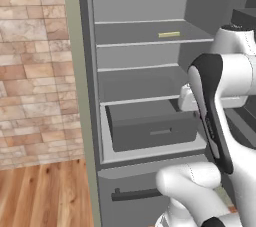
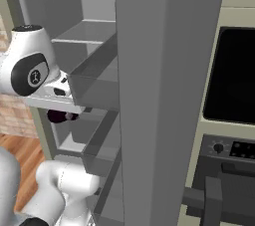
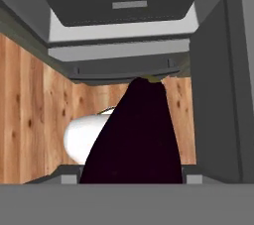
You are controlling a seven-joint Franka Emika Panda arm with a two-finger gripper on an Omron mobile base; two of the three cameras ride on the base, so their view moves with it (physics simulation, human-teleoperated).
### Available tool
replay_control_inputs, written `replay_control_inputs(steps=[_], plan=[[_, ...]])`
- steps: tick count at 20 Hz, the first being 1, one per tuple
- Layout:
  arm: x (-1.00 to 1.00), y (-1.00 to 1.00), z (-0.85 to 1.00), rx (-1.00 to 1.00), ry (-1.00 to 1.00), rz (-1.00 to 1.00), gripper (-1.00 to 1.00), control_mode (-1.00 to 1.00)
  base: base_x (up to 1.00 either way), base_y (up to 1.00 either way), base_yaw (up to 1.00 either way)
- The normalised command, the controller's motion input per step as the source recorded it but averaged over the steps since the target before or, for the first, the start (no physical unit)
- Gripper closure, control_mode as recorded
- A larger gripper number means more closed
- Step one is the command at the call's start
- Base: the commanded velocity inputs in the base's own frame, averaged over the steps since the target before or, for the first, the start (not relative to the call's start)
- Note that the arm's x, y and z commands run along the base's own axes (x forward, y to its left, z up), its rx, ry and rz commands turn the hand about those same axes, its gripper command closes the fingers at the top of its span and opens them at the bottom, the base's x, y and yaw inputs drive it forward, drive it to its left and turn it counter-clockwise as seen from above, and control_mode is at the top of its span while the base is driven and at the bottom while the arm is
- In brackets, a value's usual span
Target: Pick eggplant from the fridge and place it on the plate on the counter.
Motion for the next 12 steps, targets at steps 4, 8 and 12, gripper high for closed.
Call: replay_control_inputs(steps=[4,8,12], plan=[[-0.51,-0.04,-0.23,0.06,0.0,0.0,1.0,-1.0,0.0,0.0,0.0],[-0.37,-0.03,-0.1,0.02,0.0,0.0,1.0,-1.0,0.0,0.0,0.0],[-0.2,0.0,0.0,0.0,0.0,0.0,1.0,1.0,-0.11,0.0,0.0]])
